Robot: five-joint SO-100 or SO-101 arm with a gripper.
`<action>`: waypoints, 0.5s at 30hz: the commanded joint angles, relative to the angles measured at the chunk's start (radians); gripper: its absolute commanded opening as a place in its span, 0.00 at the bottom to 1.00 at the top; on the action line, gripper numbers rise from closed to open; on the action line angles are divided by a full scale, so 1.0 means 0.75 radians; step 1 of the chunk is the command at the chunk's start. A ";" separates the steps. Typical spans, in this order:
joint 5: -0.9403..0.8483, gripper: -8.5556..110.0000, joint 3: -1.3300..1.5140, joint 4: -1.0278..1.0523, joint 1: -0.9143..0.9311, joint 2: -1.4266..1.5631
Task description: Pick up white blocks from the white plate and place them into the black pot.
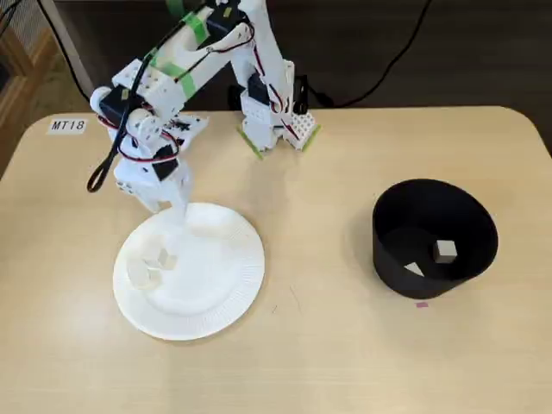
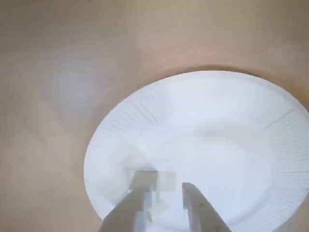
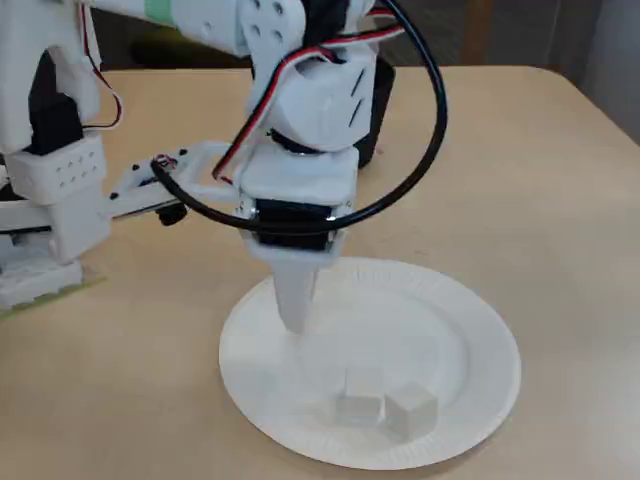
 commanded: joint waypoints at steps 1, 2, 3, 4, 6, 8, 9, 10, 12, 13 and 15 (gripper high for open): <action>-0.086 0.10 -0.070 0.002 0.016 0.014; -0.115 0.11 -0.076 0.010 0.020 0.020; -0.155 0.11 -0.078 0.012 0.029 0.031; -0.188 0.10 -0.078 0.012 0.031 0.041; -0.227 0.07 -0.078 0.012 0.025 0.051; -0.229 0.11 -0.084 0.016 0.018 0.047; -0.225 0.15 -0.086 0.016 0.016 0.049; -0.211 0.18 -0.086 0.016 0.014 0.049; -0.194 0.21 -0.094 0.016 0.016 0.037; -0.190 0.23 -0.094 0.016 0.014 0.027; -0.184 0.24 -0.100 0.016 0.012 0.004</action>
